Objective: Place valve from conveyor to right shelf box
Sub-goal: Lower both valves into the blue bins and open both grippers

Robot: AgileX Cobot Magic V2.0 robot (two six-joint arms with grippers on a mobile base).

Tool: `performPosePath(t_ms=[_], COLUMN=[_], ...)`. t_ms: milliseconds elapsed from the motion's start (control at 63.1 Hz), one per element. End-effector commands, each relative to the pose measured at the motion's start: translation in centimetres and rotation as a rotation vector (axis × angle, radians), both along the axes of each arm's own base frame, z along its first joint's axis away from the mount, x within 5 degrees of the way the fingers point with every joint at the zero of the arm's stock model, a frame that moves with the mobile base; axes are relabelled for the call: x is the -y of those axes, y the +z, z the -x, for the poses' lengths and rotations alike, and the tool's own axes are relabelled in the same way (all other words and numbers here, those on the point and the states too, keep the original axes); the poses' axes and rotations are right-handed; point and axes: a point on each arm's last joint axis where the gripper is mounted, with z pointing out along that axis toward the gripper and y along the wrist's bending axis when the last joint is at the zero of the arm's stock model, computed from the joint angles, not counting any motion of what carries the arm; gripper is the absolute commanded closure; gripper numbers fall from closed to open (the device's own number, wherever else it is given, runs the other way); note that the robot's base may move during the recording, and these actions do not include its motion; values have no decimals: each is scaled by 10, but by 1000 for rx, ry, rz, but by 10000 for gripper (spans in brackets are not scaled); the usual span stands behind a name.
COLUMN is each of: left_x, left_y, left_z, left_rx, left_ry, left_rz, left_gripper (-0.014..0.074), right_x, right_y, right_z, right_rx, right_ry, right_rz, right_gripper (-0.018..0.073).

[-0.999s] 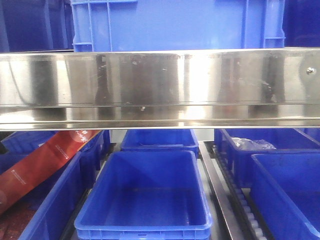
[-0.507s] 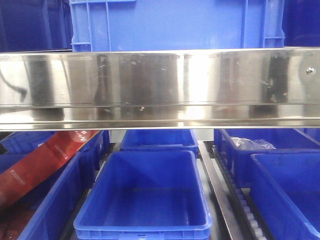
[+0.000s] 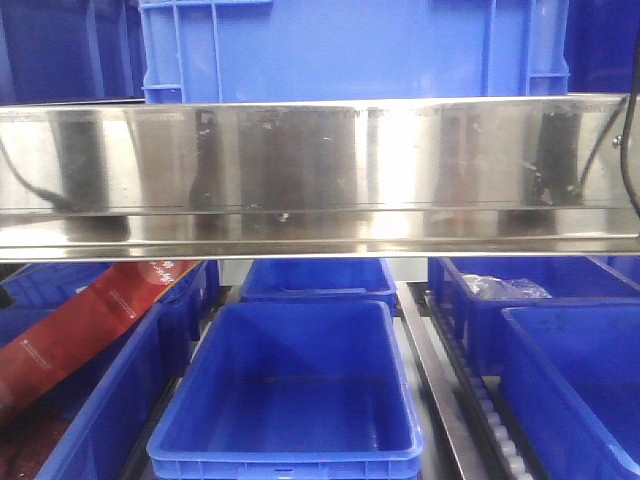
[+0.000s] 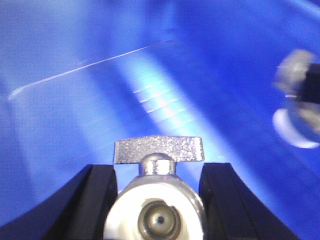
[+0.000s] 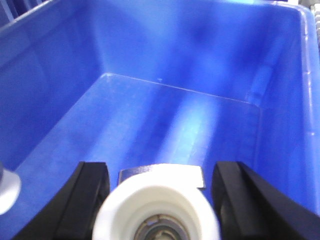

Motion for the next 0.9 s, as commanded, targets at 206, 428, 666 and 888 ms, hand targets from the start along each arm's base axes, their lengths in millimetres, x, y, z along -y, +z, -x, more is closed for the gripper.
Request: performPosePath(t_ms=[206,428,666,888], left_x=[-1,-1,-4,-27], left_y=[15,16,20,42], left_z=[4,4,1,7], left_rx=[60,66,105,109], left_ry=[-2,-1,15,80], left_rz=[39,43,59,110], left_gripper=[176,330,708,707], right_x=[1,2,7,27], right_y=[16,17,18,46], right_z=[4,7,7,26], right_rx=[61,47,41,95], right_ry=[1,6,-6,-37], right_rz=[-19,-20,-17,-35], right_gripper=[167,321,720,727])
